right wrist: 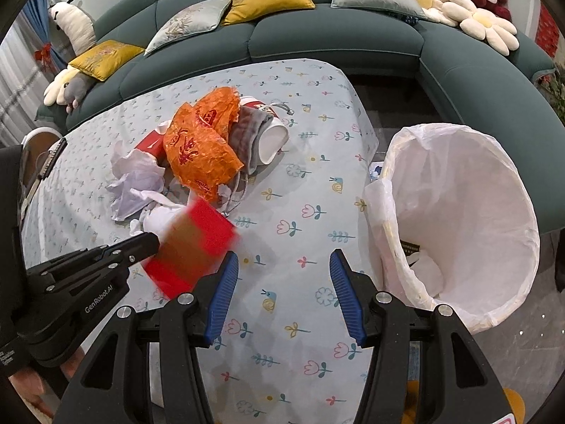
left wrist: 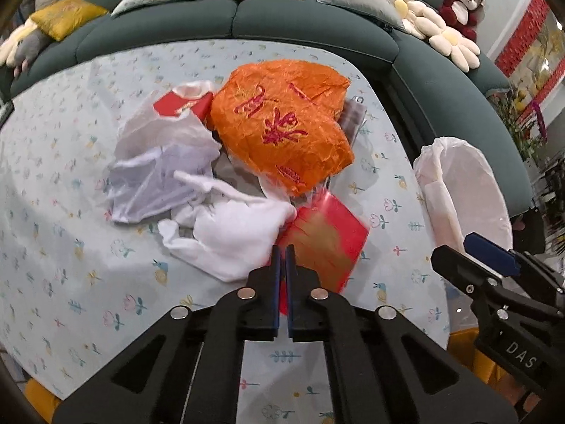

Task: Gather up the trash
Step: 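Grasp the red box with the left tool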

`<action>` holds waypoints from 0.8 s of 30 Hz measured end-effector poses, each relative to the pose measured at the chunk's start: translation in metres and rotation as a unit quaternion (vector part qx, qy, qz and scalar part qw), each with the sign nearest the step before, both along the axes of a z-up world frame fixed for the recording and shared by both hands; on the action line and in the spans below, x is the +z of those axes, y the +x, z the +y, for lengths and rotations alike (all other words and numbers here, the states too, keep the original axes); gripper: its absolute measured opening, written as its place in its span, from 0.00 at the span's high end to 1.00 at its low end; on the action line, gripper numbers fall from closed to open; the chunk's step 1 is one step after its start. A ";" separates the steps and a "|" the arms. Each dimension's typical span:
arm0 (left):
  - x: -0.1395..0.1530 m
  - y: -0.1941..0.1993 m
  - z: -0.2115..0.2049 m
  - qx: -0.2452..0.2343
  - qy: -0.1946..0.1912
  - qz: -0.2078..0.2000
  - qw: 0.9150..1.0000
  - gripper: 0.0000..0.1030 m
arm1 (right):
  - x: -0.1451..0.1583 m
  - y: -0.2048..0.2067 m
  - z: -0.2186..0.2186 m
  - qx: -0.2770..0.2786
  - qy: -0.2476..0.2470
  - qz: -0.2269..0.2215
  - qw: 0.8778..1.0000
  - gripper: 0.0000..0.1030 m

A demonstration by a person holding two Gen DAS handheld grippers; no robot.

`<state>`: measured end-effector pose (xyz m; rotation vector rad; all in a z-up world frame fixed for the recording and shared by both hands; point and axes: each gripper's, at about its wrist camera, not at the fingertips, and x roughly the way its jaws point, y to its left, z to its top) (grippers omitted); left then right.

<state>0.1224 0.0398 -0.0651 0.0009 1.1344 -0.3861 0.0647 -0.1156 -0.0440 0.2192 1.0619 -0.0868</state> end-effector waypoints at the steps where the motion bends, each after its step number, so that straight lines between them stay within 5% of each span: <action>1: 0.000 0.000 0.000 0.003 0.002 0.000 1.000 0.88 | 0.000 -0.001 0.000 0.000 0.000 -0.001 1.000 0.49; 4: 0.003 -0.004 0.000 0.008 0.007 -0.015 1.000 0.59 | 0.001 -0.002 -0.002 -0.003 -0.001 -0.002 1.000 0.49; 7: 0.004 -0.006 -0.004 -0.002 0.003 -0.022 1.000 0.47 | 0.002 -0.004 -0.007 -0.007 -0.001 -0.002 1.000 0.49; 13: -0.001 -0.006 -0.016 -0.017 -0.020 0.005 1.000 0.46 | -0.002 -0.007 -0.022 -0.023 -0.002 0.003 1.000 0.49; 18: -0.012 -0.009 -0.029 -0.028 -0.020 0.024 0.999 0.53 | -0.004 -0.011 -0.036 -0.038 0.001 0.006 0.999 0.49; 24: -0.024 -0.012 -0.036 -0.034 -0.031 0.051 0.998 0.90 | -0.008 -0.014 -0.033 -0.031 0.002 0.012 0.999 0.49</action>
